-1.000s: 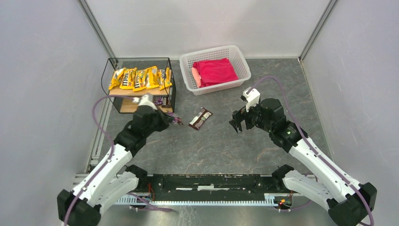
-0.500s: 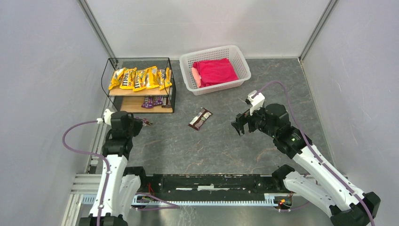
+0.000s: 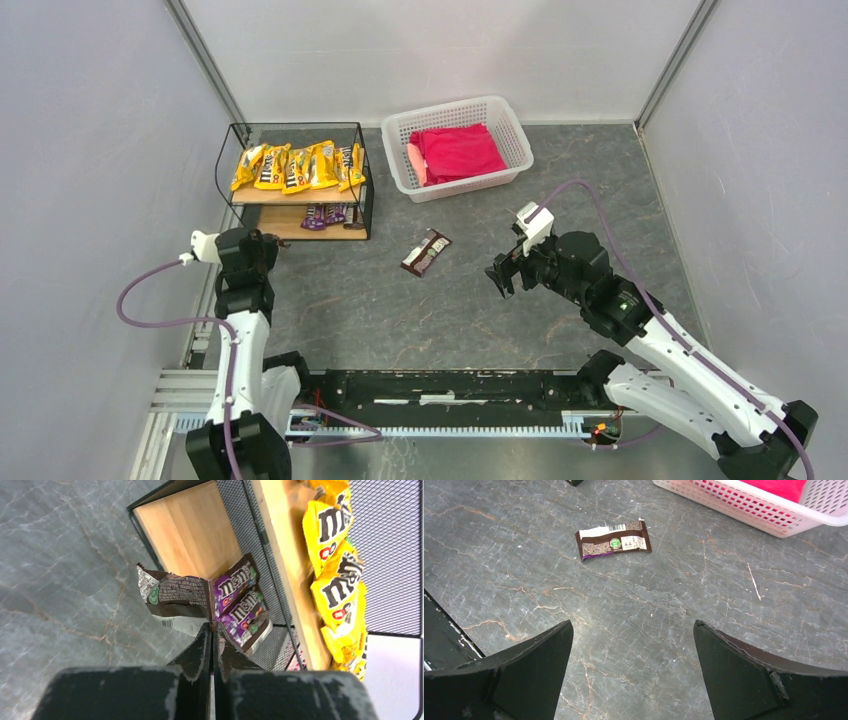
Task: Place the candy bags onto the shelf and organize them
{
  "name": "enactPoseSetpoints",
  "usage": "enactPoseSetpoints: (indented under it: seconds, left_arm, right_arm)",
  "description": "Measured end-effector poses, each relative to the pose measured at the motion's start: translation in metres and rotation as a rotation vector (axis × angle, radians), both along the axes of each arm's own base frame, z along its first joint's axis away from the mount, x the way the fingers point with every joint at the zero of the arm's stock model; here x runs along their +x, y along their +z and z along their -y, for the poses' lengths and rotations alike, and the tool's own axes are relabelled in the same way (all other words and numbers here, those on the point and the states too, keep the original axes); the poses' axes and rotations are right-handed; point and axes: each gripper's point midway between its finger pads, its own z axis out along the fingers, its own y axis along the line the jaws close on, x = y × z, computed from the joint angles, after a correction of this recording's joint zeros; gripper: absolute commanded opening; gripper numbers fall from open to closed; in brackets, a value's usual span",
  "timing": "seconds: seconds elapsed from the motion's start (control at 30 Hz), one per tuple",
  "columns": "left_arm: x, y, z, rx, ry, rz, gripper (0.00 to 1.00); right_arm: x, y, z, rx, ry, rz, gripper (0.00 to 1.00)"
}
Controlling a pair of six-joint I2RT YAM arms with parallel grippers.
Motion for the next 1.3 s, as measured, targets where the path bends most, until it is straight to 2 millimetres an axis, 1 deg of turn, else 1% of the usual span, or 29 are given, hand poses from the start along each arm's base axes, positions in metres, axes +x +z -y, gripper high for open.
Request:
enactPoseSetpoints:
  seconds: [0.07, 0.17, 0.3, 0.4, 0.57, 0.67, 0.77, 1.1, 1.3]
  left_arm:
    - [0.008, 0.000, -0.002, -0.018, 0.007, 0.036, 0.02]
    - [0.023, -0.004, 0.001, -0.049, -0.015, 0.081, 0.02]
    - [0.034, -0.015, 0.004, -0.072, -0.038, 0.109, 0.02]
    - [0.042, -0.018, 0.002, -0.072, -0.038, 0.142, 0.02]
    - [0.048, -0.025, 0.002, -0.068, -0.044, 0.172, 0.02]
    - [0.048, -0.027, 0.000, -0.058, -0.036, 0.194, 0.02]
    - [0.054, -0.029, -0.003, -0.051, -0.032, 0.208, 0.02]
    - [0.067, -0.045, -0.007, -0.052, -0.027, 0.200, 0.02]
    - [0.078, -0.058, -0.009, -0.062, -0.033, 0.177, 0.03]
  right_arm:
    - [0.000, 0.003, 0.001, -0.001, -0.005, 0.015, 0.98]
    - [-0.001, 0.006, 0.003, -0.003, -0.014, 0.033, 0.98]
    - [-0.001, 0.008, 0.004, -0.007, -0.020, 0.046, 0.98]
    - [-0.001, 0.006, 0.004, -0.012, -0.019, 0.047, 0.98]
    - [-0.001, 0.005, 0.005, -0.016, -0.023, 0.046, 0.98]
    - [-0.001, 0.007, 0.006, -0.015, -0.030, 0.053, 0.98]
    - [-0.001, 0.010, 0.008, -0.010, -0.038, 0.063, 0.98]
    - [-0.001, 0.010, 0.009, -0.009, -0.038, 0.063, 0.98]
    - [-0.002, 0.010, 0.009, -0.009, -0.038, 0.064, 0.98]
